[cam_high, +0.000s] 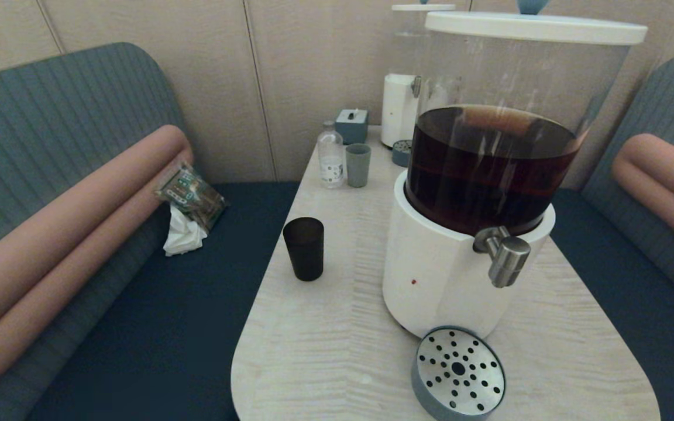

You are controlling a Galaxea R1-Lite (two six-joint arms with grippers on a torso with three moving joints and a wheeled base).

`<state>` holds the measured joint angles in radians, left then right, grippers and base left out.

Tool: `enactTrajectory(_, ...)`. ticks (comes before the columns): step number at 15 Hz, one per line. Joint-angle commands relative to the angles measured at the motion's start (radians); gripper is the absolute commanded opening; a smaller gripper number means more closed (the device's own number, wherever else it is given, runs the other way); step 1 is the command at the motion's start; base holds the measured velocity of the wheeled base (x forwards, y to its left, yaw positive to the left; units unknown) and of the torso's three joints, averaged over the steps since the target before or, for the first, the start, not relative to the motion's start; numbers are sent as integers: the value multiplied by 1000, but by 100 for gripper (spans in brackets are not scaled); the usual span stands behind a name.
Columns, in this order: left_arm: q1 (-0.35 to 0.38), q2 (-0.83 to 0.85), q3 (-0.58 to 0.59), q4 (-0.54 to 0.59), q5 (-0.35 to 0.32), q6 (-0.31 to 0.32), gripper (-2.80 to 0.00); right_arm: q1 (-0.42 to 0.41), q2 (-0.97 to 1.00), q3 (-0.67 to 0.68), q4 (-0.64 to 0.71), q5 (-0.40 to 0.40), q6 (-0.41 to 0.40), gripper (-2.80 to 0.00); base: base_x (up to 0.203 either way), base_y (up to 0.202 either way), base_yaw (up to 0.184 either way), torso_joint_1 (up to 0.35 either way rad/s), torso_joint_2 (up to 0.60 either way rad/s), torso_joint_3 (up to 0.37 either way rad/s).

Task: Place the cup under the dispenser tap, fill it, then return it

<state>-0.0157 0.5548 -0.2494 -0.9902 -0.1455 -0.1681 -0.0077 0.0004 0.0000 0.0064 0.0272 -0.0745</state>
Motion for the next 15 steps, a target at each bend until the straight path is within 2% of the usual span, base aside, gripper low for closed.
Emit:
enactTrajectory(1, 15, -144, -14, 11, -1, -3, -280, 0, -2, 0, 0, 0, -1, -280, 0, 0, 0, 0, 0, 0)
enactTrajectory(8, 30, -353, -43, 90, 1, 10, -280, 0, -3, 0, 0, 1, -1, -280, 0, 0, 0, 0, 0, 0)
enactTrajectory(11, 26, -388, -10, 67, 6, 45, -280, 0, -3, 0, 0, 0, -1, -280, 0, 0, 0, 0, 0, 0)
enactTrajectory(15, 21, -543, 24, 169, 2, 89, -280, 0, -3, 0, 0, 0, -1, -280, 0, 0, 0, 0, 0, 0)
